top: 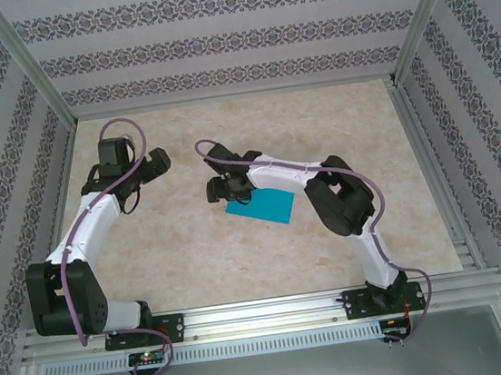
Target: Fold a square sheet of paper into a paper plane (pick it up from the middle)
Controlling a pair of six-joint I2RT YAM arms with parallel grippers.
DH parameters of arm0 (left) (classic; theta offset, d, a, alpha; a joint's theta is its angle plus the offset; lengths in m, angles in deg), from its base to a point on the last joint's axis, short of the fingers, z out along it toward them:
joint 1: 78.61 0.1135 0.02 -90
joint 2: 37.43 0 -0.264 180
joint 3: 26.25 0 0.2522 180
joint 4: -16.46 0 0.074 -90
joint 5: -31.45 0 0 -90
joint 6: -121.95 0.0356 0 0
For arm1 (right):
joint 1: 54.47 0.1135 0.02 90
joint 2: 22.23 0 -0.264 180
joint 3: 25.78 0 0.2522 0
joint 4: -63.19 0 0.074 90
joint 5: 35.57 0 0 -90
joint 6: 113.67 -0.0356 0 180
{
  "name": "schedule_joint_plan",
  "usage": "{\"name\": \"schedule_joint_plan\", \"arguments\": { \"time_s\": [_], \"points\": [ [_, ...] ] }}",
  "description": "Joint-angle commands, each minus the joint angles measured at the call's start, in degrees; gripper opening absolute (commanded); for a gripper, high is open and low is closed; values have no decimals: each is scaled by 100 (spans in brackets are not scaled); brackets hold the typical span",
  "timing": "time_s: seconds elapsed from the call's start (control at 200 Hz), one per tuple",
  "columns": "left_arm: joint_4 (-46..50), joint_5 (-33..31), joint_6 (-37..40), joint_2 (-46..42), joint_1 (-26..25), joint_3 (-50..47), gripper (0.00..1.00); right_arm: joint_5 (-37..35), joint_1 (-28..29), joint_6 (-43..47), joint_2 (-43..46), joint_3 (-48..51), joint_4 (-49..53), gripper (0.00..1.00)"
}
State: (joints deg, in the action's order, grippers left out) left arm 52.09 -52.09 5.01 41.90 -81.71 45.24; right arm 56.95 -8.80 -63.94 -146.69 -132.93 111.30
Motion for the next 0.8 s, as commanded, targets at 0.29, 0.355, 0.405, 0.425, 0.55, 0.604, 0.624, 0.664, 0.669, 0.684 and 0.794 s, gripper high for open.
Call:
{"name": "schedule_joint_plan", "arguments": {
  "time_s": [0.29,0.355,0.405,0.425,0.55,0.604,0.624,0.664,0.669,0.684,0.794],
  "points": [
    [188,23,-108,160,-51,251,100,347,265,678,542,1217,595,70],
    [147,131,-131,146,-51,221,100,379,338,832,921,1826,638,70],
    [134,203,-166,135,-56,203,100,431,379,893,1180,2172,713,70],
    [119,233,-177,130,-51,197,100,448,389,913,1265,2266,758,70],
    [-4,404,-289,121,-53,95,100,395,382,848,1752,2219,982,71],
    [-33,453,-334,140,-54,68,100,341,318,791,1939,1985,999,73],
    [-33,467,-346,152,-51,63,100,305,293,768,1993,1885,1015,73],
    [-18,501,-356,161,-60,64,100,200,207,771,2077,1711,1090,75],
    [-17,503,-356,166,-60,63,100,193,189,773,2085,1693,1095,75],
    [-4,510,-353,169,-55,75,100,149,152,786,2110,1639,1119,76],
    [19,559,-347,162,-59,61,100,-154,-239,1123,2143,1485,1380,83]
  ]
}}
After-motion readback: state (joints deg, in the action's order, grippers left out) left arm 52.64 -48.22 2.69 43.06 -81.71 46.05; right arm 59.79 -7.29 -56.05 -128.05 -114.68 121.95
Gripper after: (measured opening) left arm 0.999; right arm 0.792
